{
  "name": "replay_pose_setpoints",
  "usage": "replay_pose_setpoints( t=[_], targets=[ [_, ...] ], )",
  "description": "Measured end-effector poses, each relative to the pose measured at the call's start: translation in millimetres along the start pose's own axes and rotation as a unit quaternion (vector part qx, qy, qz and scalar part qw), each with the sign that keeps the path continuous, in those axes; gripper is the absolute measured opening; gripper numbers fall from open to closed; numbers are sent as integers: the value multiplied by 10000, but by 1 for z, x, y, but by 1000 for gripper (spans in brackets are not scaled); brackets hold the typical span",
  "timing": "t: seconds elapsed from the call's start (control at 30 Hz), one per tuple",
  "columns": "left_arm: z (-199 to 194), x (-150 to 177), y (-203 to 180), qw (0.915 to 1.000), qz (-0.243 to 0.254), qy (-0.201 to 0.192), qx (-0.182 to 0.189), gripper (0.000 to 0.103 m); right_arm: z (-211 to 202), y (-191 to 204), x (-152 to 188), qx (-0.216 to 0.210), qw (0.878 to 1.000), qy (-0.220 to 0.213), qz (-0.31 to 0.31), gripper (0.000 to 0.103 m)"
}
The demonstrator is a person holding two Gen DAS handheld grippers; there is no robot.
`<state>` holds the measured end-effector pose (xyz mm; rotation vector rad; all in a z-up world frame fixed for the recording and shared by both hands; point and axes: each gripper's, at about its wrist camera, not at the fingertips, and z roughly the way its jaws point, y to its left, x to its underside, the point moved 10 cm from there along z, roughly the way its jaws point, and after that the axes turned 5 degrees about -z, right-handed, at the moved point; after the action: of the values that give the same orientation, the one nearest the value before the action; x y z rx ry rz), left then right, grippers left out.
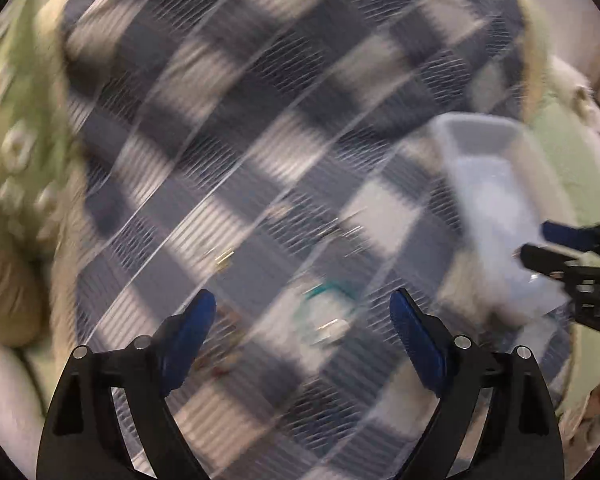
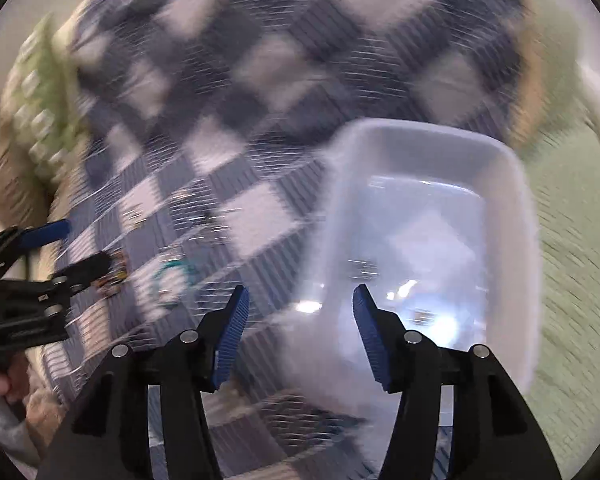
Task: Organize jewelry
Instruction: 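Grasp the multicolored bead bracelet with the left tool while the right grasps the turquoise bracelet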
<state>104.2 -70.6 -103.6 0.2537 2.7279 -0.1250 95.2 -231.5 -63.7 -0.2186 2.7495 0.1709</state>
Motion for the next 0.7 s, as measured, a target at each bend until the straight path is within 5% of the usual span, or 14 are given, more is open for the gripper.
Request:
replay_pose_setpoints(
  t=[0.17, 0.4, 0.6, 0.7],
  targets=[
    [47, 29, 74, 9950, -928, 341, -127, 83, 42, 53, -7, -113, 9997, 209, -37, 54],
    [88, 35, 111, 9887, -1331, 637, -253, 73, 93, 73, -3, 69, 9984, 555, 14, 54],
    [107, 48, 113, 9889, -1087, 868, -527, 51, 112, 73, 1, 80, 9977, 673, 76, 54],
    [105, 49, 107, 9900, -1017, 833, -510, 20, 119, 76, 1, 60, 9976, 695, 40, 54]
  ],
)
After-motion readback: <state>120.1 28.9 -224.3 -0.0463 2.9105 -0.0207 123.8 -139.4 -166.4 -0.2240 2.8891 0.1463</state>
